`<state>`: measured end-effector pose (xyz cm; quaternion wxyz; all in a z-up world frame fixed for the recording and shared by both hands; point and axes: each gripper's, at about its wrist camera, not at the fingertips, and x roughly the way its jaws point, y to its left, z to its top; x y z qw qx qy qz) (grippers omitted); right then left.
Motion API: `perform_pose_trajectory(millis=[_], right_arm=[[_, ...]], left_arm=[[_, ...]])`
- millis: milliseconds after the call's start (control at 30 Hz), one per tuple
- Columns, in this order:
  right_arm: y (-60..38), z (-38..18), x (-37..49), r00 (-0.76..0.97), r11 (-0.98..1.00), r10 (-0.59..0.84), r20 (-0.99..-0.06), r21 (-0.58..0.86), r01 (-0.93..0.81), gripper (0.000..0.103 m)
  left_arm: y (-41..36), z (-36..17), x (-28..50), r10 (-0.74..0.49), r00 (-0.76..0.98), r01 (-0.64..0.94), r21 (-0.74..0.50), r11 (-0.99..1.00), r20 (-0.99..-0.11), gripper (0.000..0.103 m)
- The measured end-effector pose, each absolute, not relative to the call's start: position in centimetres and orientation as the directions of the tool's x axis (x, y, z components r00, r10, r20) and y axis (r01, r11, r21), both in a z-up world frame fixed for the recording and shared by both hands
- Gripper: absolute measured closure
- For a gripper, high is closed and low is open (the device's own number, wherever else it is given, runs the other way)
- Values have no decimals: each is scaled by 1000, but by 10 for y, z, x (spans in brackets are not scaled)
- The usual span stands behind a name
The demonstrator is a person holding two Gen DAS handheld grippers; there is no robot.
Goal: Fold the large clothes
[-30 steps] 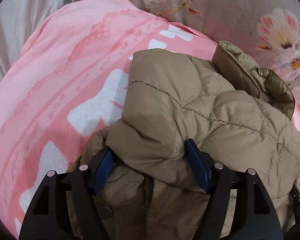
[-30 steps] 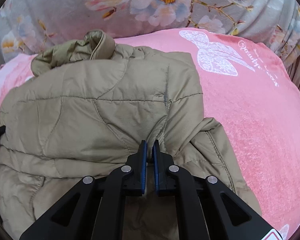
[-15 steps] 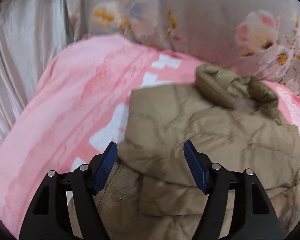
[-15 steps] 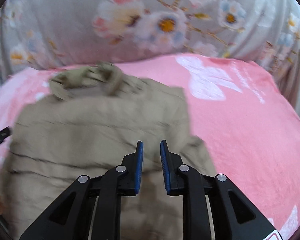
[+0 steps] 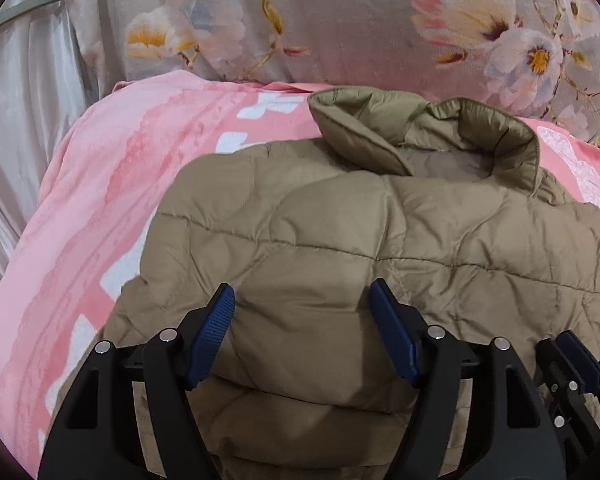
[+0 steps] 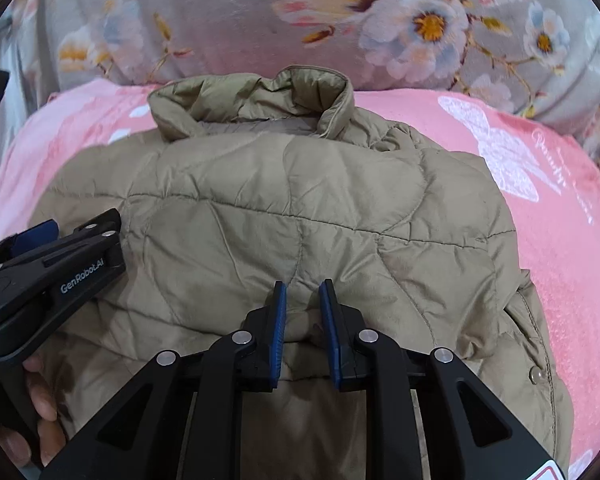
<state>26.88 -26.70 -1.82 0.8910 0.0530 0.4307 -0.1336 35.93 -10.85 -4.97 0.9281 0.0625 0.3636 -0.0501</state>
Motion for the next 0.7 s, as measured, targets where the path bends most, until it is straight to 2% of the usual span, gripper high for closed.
perform_pose_trajectory(millis=[167,700], right_arm=[[-257,-26,268,590,956,-242,-770,-85,281,84],[-257,-31,271,575,955,-253,-778,-104,279,84]], left_arm=[[-110,-60,353,-24,749,128,110,986,-663,34],[-122,-65,351,35,756,116,187,976,-654,33]])
